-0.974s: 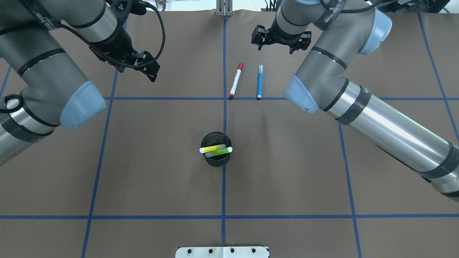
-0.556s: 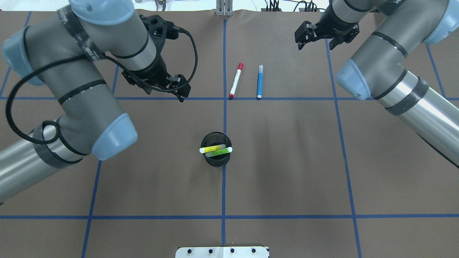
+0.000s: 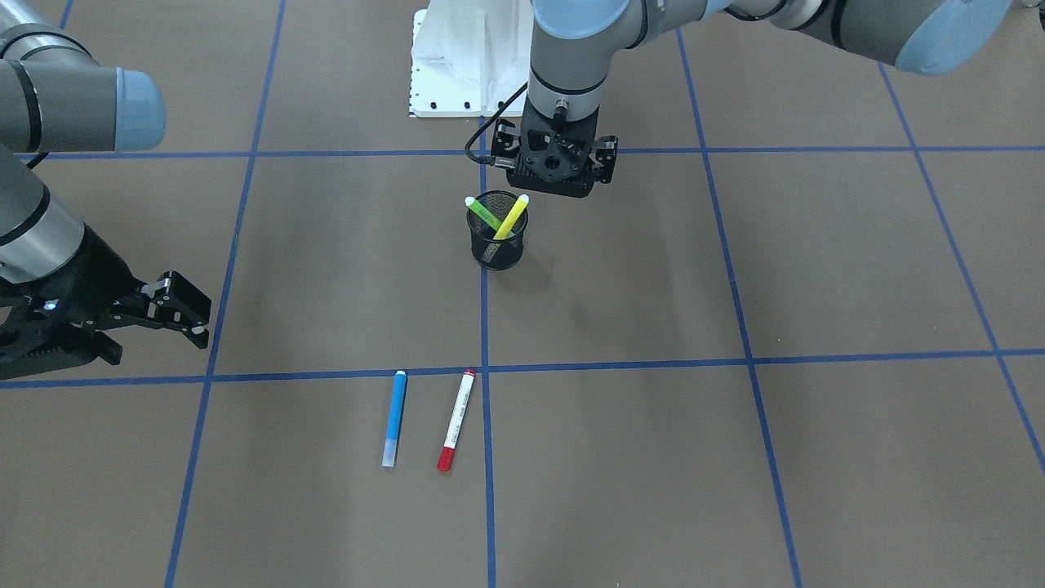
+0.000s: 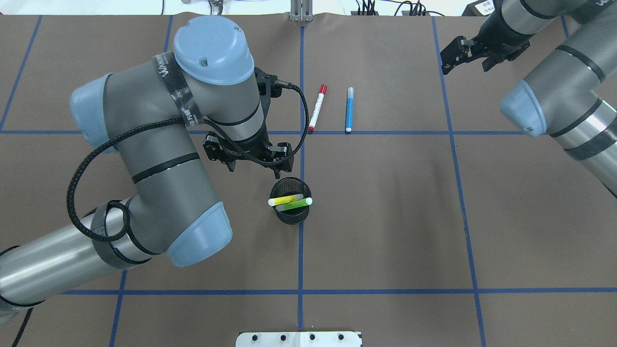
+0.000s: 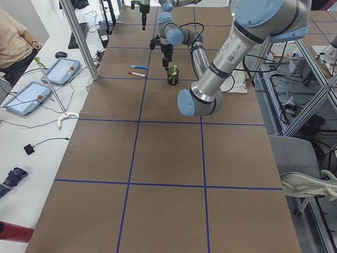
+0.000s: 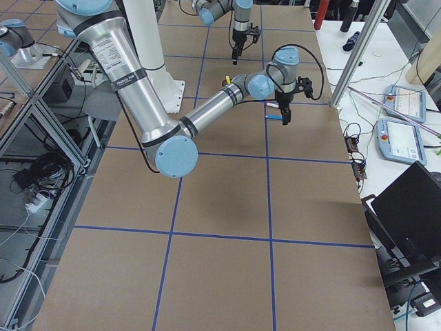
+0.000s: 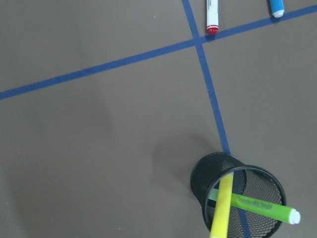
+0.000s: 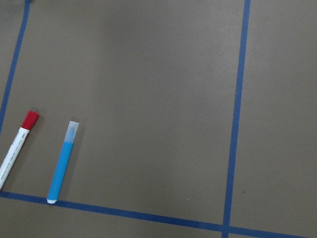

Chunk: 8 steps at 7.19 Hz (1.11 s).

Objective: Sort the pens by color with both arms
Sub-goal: 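Withdraw the right arm while moving the left gripper over the cup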

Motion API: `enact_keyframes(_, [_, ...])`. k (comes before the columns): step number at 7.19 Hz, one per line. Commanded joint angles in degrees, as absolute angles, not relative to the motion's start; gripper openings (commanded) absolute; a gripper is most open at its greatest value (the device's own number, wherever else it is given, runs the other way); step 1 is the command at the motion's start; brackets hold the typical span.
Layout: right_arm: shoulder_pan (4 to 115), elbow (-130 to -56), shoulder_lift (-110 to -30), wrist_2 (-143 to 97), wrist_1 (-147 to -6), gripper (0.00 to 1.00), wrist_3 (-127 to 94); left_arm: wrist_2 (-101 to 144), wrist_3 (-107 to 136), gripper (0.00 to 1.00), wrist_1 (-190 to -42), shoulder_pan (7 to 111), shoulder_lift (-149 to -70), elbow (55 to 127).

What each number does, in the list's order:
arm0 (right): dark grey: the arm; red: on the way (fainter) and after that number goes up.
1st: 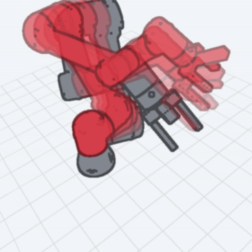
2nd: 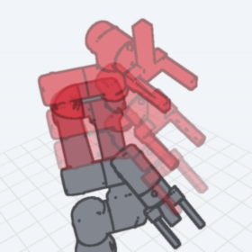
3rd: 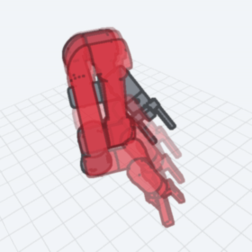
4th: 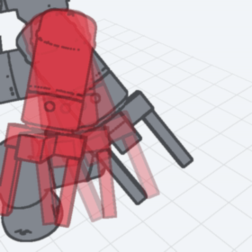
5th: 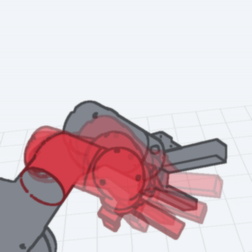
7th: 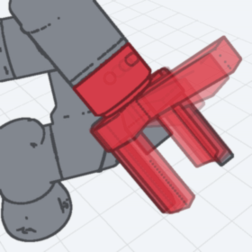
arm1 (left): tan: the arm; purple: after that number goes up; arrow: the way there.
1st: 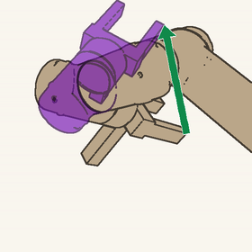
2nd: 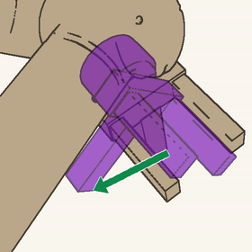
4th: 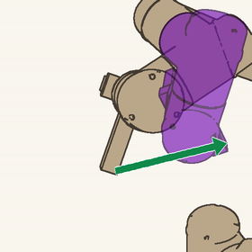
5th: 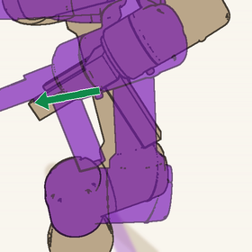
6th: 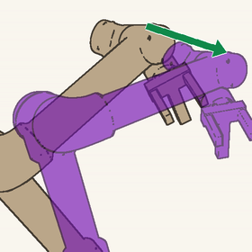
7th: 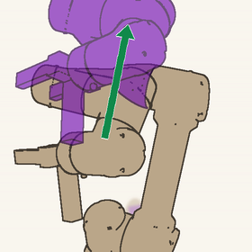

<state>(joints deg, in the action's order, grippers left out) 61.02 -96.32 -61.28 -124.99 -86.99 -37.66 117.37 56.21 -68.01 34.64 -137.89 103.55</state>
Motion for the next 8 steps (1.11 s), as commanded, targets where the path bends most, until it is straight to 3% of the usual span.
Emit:
enact_keyframes(1, [61.2, -96.5, -61.7, -125.1, -87.0, 1.0, -37.1, 117.2, 70.3, 0.94, -67.3, 31.5, -142.6, 101.0])
enact_keyframes(4, [61.3, -96.4, -61.7, -124.8, -86.9, 1.0, -37.1, 112.2, 90.2, 0.94, -69.6, 28.6, -152.4, 87.8])
enact_keyframes(8, [61.5, -96.2, -61.7, -123.5, -87.0, 1.0, -34.4, 112.1, 97.4, 0.89, -70.5, 28.6, -151.8, 84.0])
